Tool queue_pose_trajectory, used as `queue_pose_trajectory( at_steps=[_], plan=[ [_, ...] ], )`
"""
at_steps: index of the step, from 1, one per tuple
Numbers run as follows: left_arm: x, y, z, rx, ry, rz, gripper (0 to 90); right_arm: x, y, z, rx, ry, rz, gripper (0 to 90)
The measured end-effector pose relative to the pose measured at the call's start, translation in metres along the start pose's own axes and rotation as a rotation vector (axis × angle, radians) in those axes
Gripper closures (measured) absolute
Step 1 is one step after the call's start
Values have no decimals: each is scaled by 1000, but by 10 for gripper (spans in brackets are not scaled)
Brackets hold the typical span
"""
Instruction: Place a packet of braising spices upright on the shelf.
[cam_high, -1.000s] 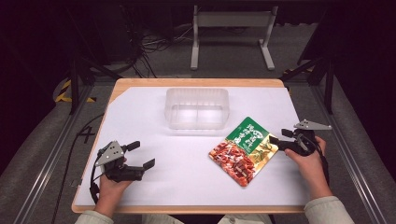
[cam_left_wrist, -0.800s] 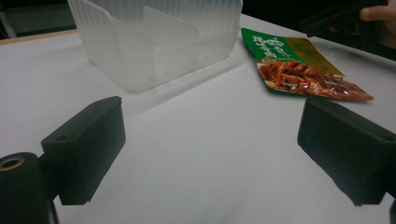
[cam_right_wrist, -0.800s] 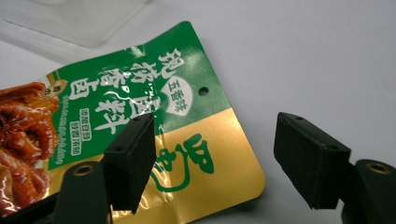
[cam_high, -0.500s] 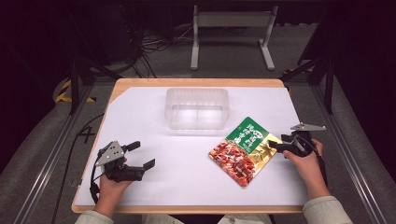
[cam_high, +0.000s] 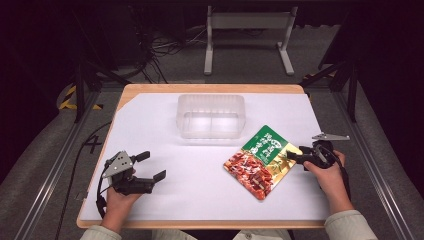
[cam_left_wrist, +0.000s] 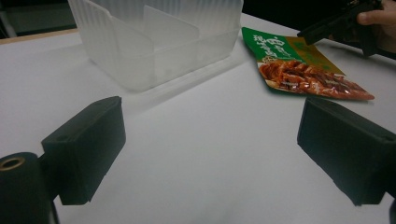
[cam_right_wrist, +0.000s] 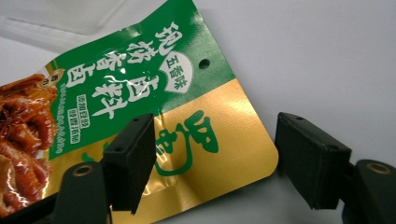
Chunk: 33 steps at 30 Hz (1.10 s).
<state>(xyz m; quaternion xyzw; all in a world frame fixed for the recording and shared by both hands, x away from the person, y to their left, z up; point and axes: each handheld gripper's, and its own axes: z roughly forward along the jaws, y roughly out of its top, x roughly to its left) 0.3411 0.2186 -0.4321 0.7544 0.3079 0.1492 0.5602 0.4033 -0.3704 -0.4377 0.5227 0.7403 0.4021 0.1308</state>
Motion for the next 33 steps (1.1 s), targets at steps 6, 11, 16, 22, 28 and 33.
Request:
queue_pose_trajectory(
  at_steps=[6, 11, 16, 22, 28, 33],
  plan=[
    [0, 0, 0, 2, 1, 4, 86, 1, 1, -2, -16, 18, 2, 311],
    [0, 0, 1, 3, 0, 5, 87, 2, 2, -9, -61, 48, 9, 349],
    [0, 0, 1, 1, -2, 2, 87, 4, 2, -14, -93, 89, -3, 418],
    [0, 0, 1, 1, -2, 8, 87, 10, 2, -12, -76, 122, -40, 463],
    [0, 0, 1, -1, -2, 7, 87, 14, 1, -5, -42, 115, -79, 486],
    [0, 0, 2, 2, -4, 9, 87, 14, -1, 0, -18, 89, -100, 547]
  ],
)
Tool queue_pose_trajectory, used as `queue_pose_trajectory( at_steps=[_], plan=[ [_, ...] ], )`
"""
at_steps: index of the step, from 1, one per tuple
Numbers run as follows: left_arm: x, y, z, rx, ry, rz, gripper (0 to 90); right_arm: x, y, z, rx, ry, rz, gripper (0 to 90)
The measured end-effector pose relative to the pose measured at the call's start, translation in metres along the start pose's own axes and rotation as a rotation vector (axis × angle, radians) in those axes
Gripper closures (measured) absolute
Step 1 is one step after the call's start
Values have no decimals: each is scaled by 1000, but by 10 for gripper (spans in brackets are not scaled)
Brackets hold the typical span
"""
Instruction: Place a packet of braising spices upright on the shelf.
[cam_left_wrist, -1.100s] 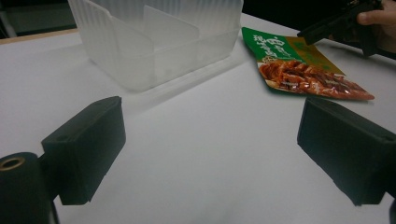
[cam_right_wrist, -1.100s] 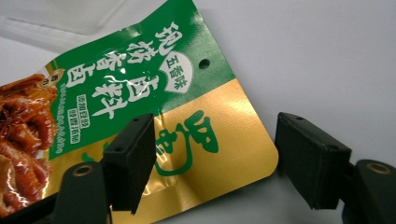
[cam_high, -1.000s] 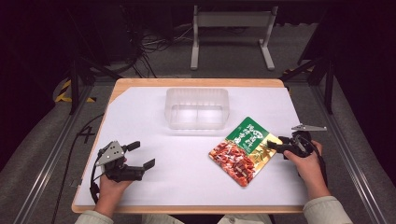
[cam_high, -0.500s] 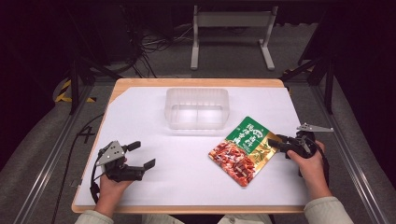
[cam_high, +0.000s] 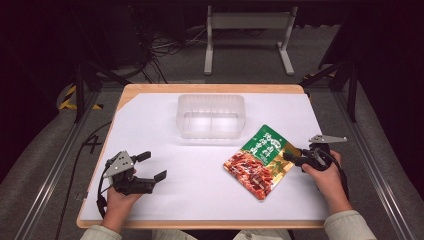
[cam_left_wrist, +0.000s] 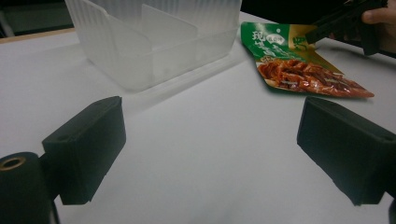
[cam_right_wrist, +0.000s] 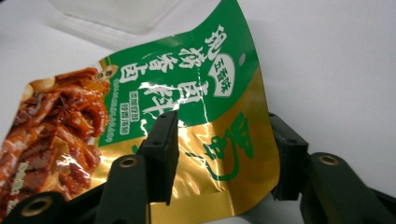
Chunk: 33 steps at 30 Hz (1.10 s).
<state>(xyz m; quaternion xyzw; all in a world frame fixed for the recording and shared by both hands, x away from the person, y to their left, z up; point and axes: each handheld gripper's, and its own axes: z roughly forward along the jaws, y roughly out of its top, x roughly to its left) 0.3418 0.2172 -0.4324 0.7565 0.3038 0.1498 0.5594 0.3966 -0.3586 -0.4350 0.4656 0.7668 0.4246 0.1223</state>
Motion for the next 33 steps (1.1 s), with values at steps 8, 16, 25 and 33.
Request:
queue_pose_trajectory(
  at_steps=[8, 16, 25, 33],
  plan=[
    [0, 0, 0, 3, 0, 2, 87, 2, -1, 6, 64, -100, -82, 683],
    [-1, 0, 0, 5, -1, 0, 88, 4, 1, 2, 64, -104, -109, 875],
    [-1, 0, 0, -3, 1, -4, 89, 6, 3, -1, 52, -79, -89, 900],
    [-1, 0, 0, -4, 2, -5, 90, 10, 7, -10, 21, -47, -85, 900]
  ],
)
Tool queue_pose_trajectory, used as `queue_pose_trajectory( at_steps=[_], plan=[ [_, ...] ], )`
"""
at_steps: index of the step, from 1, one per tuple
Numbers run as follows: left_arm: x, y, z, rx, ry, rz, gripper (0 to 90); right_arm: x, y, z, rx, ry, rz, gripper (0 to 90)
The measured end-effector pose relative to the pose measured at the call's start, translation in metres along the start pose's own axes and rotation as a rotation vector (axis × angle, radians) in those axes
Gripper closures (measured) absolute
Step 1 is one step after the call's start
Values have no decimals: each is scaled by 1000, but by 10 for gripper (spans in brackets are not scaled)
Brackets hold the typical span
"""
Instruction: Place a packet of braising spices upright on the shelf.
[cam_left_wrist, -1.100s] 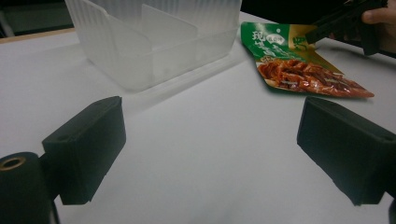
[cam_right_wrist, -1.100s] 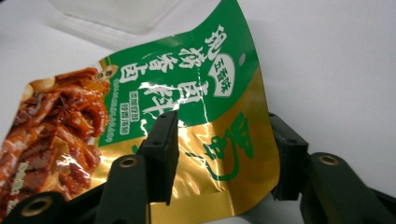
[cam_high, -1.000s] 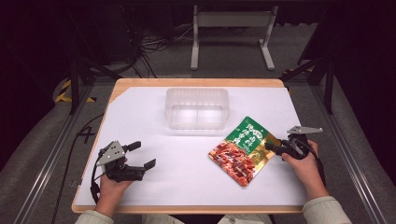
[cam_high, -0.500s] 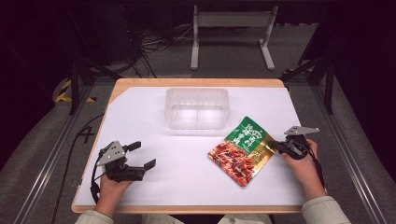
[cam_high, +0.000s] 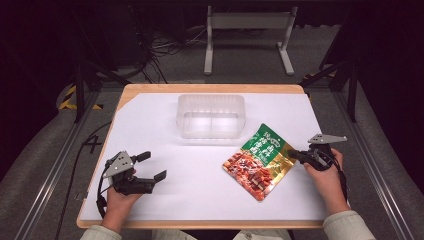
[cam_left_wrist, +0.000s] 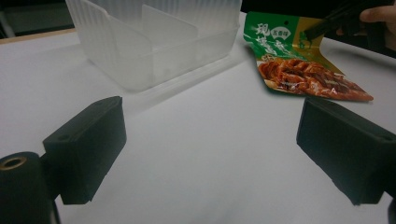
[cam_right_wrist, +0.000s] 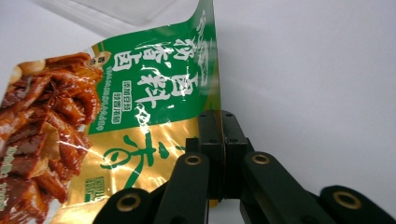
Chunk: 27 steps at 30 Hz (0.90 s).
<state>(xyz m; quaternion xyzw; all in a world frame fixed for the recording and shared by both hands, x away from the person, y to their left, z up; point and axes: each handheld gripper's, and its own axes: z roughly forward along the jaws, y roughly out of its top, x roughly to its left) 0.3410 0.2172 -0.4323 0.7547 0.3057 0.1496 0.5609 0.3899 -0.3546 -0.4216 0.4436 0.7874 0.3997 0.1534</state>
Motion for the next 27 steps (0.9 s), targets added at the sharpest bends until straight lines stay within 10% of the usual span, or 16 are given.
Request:
queue_pose_trajectory(
  at_steps=[27],
  plan=[
    [0, 0, 1, 1, -1, 0, 89, 45, 44, -74, -189, 190, -29, 900]
  ],
)
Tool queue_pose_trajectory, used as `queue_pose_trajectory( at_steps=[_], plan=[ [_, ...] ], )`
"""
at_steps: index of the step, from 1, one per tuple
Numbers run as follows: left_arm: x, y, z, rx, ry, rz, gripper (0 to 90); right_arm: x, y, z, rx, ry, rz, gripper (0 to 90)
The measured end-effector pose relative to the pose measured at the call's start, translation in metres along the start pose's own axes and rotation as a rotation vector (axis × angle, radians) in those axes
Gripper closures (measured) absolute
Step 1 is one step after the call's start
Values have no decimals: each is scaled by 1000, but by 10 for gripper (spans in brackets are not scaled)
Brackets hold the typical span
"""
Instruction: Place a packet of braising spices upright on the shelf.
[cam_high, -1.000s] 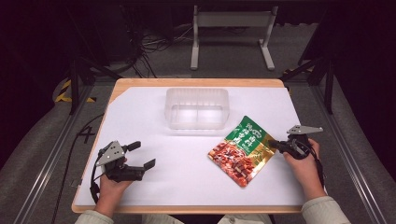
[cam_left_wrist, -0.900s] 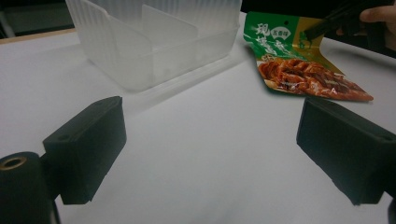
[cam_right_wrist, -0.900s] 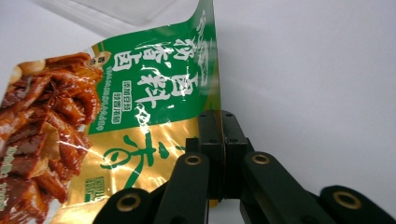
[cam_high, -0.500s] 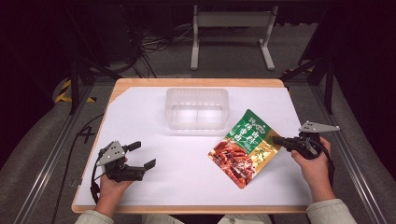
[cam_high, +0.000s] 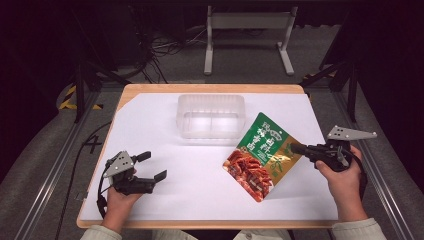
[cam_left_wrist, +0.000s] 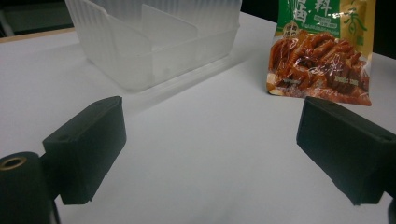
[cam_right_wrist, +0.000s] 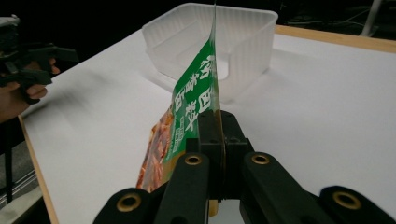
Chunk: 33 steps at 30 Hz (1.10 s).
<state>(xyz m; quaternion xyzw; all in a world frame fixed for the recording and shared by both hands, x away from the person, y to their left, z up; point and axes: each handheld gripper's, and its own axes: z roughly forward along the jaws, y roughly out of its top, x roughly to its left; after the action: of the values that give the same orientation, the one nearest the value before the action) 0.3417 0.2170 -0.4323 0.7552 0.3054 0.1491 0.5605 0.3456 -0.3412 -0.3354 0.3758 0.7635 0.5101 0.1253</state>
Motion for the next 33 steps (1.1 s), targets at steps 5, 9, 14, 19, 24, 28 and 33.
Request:
queue_pose_trajectory(
  at_steps=[5, 9, 14, 19, 24, 28, 33],
  plan=[
    [0, 0, -1, 0, 1, -5, 89, 18, 10, -5, -19, 37, -29, 900],
    [1, 0, -1, -2, -8, -8, 89, 29, 16, -7, -21, 74, -40, 900],
    [0, 0, -1, -1, -7, -3, 89, 45, 24, -8, -18, 103, -66, 900],
    [1, 0, -1, -3, -6, -6, 89, 54, 31, -10, -19, 120, -86, 900],
    [1, 0, -1, -3, -6, -5, 89, 61, 38, -12, -20, 117, -111, 900],
    [1, 0, -1, -3, -6, -4, 88, 62, 43, -14, -27, 114, -122, 900],
    [1, 0, -1, -3, -5, -5, 88, 62, 52, -17, -32, 103, -133, 900]
  ],
)
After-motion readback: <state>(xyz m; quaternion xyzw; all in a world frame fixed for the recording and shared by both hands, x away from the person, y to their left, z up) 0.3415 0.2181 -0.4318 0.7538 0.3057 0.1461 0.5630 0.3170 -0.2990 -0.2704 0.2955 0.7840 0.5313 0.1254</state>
